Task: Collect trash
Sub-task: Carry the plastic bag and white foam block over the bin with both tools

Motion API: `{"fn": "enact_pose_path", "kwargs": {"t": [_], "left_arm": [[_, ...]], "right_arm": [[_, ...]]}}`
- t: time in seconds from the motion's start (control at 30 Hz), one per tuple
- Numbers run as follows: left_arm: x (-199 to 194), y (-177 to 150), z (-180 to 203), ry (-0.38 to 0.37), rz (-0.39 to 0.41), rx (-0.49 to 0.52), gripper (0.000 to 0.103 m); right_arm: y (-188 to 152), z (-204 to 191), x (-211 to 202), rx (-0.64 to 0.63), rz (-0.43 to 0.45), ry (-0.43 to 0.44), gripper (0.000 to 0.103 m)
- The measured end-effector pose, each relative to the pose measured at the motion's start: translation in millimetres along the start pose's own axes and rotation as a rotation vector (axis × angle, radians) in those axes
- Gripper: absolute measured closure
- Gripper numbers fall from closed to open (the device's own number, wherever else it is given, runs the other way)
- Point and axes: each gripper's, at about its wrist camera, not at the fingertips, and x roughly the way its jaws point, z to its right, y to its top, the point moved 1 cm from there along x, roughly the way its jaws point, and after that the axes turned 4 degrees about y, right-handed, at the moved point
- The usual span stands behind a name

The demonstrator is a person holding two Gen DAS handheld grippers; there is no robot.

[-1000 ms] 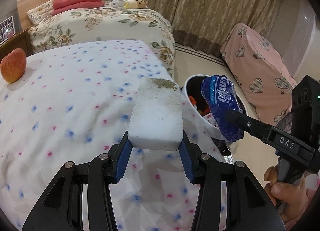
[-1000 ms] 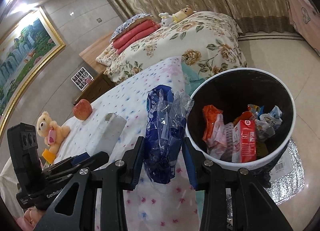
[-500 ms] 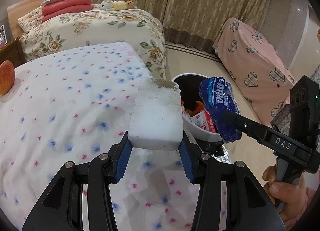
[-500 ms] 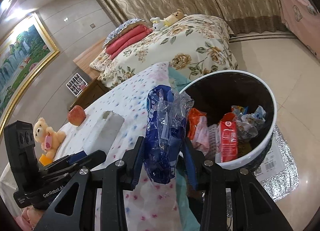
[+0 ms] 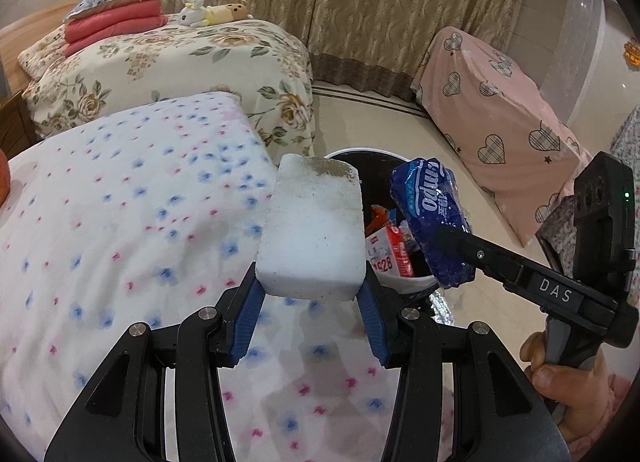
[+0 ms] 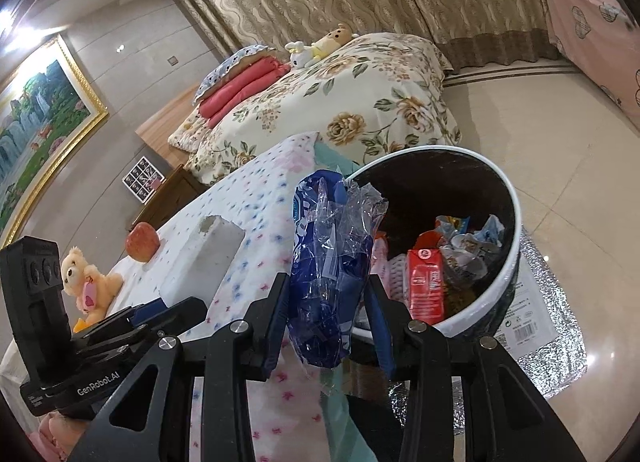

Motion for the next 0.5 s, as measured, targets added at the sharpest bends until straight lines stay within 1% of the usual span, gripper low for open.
{"fn": "enact_pose_path", "kwargs": {"t": [0.5], "left_arm": [[12.3, 11.0, 21.1, -0.003, -0.012, 0.044, 0.058]], "right_arm": [[5.3, 14.9, -6.2, 0.028, 0.014, -0.013, 0.065]]}}
